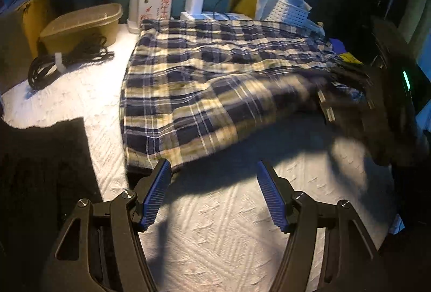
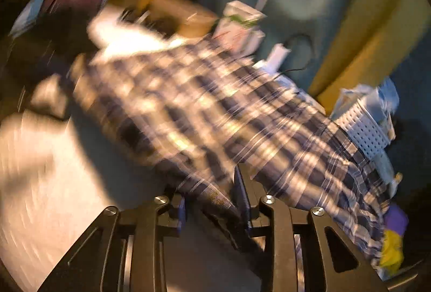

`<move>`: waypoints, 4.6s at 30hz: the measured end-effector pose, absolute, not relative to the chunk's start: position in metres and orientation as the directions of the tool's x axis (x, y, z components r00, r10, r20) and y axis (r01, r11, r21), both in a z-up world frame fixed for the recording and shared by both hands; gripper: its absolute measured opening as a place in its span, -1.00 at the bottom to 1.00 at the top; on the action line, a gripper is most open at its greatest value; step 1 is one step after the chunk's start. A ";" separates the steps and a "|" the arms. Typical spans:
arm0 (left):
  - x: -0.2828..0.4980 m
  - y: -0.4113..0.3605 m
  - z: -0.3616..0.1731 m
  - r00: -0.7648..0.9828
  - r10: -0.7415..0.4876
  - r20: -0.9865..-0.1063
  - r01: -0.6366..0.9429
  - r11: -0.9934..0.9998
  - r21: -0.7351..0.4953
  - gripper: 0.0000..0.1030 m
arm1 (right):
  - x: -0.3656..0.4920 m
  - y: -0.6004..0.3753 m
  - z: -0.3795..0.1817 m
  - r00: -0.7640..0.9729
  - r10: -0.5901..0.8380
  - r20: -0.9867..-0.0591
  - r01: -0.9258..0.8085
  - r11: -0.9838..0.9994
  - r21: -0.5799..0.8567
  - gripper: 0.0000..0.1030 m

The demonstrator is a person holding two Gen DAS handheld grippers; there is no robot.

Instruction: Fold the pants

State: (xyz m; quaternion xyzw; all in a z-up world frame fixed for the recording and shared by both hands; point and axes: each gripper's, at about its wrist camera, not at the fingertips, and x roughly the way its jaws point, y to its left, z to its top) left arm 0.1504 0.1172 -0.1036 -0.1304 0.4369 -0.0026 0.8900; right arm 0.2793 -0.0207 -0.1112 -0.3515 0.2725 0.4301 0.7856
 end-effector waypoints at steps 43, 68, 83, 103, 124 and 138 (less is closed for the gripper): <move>0.206 0.082 -0.078 0.620 -0.148 -0.770 0.044 0.987 -0.153 0.29 | 0.326 -0.040 -0.062 -0.044 0.699 -0.713 -0.921 0.248 0.299 -0.73; 0.179 0.125 -0.123 0.570 0.124 -0.812 -0.115 0.991 0.070 0.29 | 0.246 -0.049 -0.100 0.304 0.516 -0.801 -0.937 0.316 -0.153 0.99; 0.173 0.147 -0.113 0.616 0.075 -0.784 -0.108 0.994 0.010 -0.88 | 0.262 -0.036 -0.124 0.307 0.492 -0.815 -0.922 0.366 -0.127 -0.86; 0.101 0.154 -0.105 0.586 0.049 -0.809 -0.191 0.978 -0.079 -0.77 | 0.224 -0.077 -0.126 0.203 0.477 -0.855 -0.927 0.374 -0.012 -0.85; 0.216 0.105 -0.080 0.669 -0.104 -0.736 -0.025 0.986 -0.162 0.15 | 0.315 -0.095 -0.072 0.357 0.589 -0.725 -0.836 0.548 0.034 0.90; 0.218 0.145 -0.127 0.533 0.059 -0.844 -0.161 0.986 -0.033 0.42 | 0.331 -0.104 -0.130 0.405 0.405 -0.820 -0.797 0.596 -0.099 0.58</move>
